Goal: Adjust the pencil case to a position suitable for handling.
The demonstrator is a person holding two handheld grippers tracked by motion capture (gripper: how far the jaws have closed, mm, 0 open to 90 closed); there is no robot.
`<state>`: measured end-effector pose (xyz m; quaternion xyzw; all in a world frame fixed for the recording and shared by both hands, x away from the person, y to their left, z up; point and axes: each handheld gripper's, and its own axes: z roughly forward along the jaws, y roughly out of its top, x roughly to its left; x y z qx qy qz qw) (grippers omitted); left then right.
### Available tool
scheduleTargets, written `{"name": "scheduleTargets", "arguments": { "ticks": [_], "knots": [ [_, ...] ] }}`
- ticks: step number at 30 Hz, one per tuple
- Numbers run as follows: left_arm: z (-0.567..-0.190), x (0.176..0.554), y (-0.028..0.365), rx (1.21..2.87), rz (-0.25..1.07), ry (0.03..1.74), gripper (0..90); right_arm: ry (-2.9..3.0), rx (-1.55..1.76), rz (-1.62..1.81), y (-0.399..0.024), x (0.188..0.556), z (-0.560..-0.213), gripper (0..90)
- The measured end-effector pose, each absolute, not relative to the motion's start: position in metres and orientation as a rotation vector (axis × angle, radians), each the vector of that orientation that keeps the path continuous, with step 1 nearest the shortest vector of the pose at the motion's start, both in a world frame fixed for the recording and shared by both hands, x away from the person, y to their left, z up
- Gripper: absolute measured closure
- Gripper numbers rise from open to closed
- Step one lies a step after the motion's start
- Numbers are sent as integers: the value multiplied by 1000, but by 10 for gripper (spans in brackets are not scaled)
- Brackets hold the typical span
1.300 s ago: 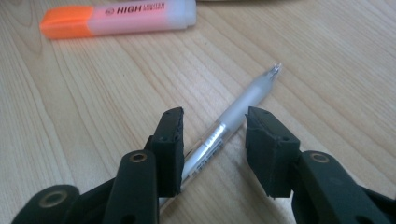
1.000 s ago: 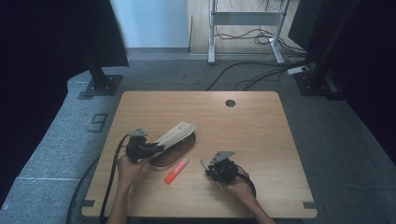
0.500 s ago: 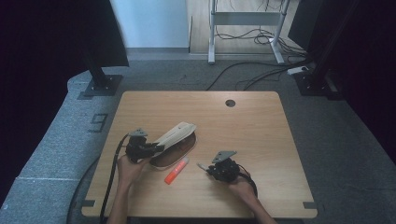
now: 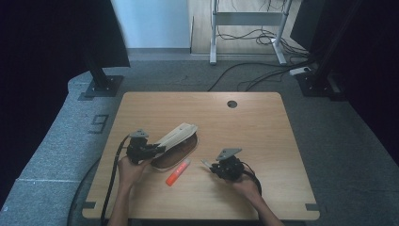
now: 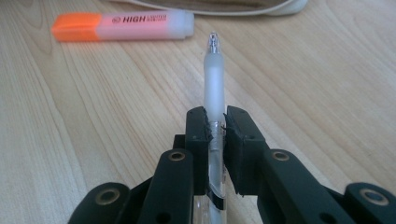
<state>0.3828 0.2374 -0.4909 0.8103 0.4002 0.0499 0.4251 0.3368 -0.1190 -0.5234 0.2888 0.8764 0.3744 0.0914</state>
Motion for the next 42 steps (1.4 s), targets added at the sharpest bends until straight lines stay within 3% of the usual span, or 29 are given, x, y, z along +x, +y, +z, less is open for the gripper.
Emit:
{"name": "scheduleTargets", "arguments": {
  "ticks": [42],
  "knots": [
    [-490,382,238,2021,129,1004,755,2642,728,1075,-74,368,-484,782]
  ]
}}
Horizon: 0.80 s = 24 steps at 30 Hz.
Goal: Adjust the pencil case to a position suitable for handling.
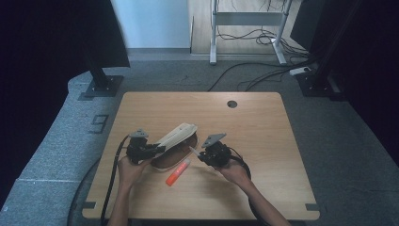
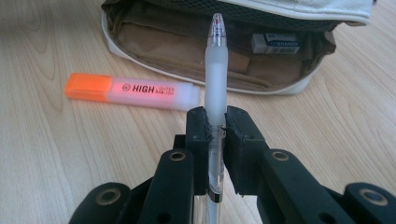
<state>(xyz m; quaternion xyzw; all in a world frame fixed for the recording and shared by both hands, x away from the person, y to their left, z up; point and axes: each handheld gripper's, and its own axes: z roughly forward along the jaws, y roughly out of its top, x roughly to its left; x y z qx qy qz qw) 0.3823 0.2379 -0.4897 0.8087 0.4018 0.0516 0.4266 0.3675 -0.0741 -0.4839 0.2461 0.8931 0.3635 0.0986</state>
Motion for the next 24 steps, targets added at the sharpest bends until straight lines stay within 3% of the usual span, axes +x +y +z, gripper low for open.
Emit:
{"name": "scheduleTargets", "arguments": {
  "ticks": [24],
  "knots": [
    [-487,382,240,1980,143,1016,760,2729,717,1048,-35,396,-489,782]
  ]
}}
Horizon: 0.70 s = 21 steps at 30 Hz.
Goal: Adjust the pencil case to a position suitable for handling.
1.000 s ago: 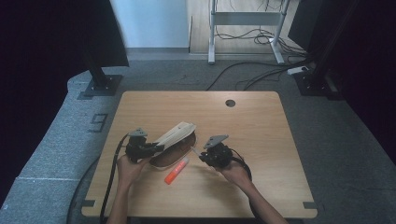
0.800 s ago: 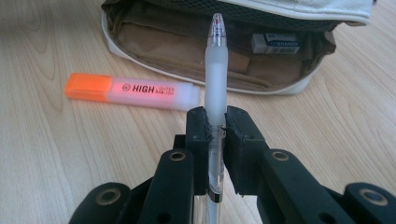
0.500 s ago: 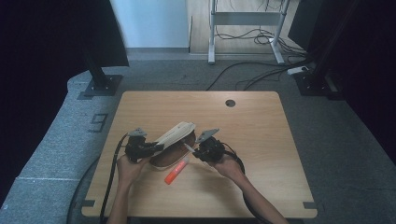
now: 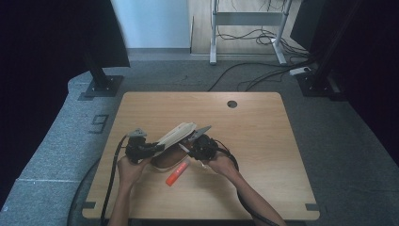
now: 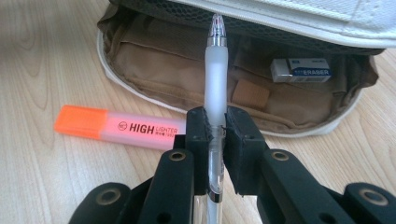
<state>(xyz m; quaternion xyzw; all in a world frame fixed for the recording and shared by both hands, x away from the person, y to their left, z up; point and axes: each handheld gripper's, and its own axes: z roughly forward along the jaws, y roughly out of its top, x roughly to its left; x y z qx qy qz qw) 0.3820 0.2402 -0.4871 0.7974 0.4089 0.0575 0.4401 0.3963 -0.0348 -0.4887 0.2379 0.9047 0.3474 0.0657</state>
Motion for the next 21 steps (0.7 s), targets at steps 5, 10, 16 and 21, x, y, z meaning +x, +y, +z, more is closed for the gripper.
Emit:
{"name": "scheduleTargets", "arguments": {
  "ticks": [5,10,16,21],
  "knots": [
    [-487,382,241,1978,140,1016,760,2750,710,1042,-25,401,-493,782],
    [-487,382,241,1975,138,1017,760,2764,703,1022,-17,405,-498,782],
    [-486,382,241,1972,138,1018,761,2787,701,999,-9,410,-504,782],
    [-487,382,241,1970,135,1017,760,2803,708,979,-3,414,-511,782]
  ]
}}
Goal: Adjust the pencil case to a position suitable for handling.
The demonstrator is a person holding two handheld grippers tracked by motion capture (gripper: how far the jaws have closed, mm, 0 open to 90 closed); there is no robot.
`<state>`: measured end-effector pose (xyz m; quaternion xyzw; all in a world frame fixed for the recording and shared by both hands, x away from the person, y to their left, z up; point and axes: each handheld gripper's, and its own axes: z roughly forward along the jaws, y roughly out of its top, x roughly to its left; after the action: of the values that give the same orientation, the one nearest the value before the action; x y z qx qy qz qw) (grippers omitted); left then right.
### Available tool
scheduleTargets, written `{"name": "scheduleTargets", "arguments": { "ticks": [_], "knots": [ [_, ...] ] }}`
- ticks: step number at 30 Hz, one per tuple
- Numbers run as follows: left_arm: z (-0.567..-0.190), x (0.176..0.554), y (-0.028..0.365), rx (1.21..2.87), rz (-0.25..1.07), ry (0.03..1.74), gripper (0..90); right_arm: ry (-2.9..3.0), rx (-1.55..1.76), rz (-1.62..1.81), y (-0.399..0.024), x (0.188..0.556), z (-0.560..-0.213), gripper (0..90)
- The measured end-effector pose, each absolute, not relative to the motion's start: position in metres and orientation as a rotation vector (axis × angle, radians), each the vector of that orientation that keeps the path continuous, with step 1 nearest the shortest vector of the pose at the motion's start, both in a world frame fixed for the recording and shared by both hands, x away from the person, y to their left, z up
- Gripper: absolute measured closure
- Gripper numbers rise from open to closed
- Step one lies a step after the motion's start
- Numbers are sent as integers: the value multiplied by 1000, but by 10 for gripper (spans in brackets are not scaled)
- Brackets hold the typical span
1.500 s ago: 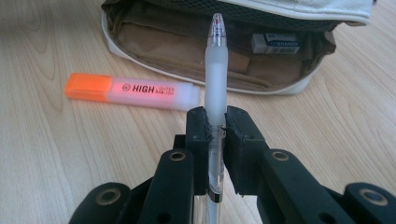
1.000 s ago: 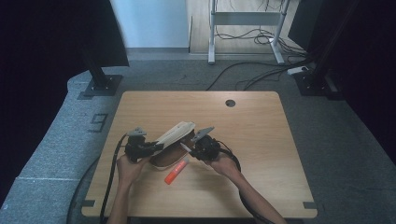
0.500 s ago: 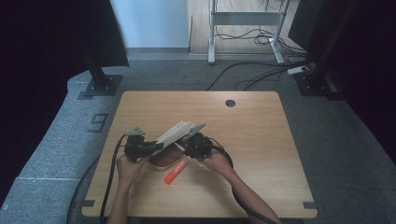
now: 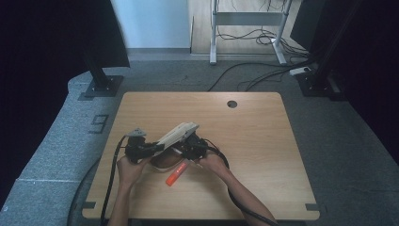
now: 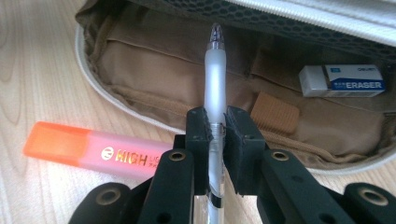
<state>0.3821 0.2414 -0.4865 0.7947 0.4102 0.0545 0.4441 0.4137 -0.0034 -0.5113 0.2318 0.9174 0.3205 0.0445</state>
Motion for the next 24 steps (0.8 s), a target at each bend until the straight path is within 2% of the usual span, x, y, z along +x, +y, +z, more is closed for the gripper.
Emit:
{"name": "scheduleTargets", "arguments": {
  "ticks": [24],
  "knots": [
    [-488,382,239,1975,120,1006,759,2773,720,1032,23,433,-519,781]
  ]
}}
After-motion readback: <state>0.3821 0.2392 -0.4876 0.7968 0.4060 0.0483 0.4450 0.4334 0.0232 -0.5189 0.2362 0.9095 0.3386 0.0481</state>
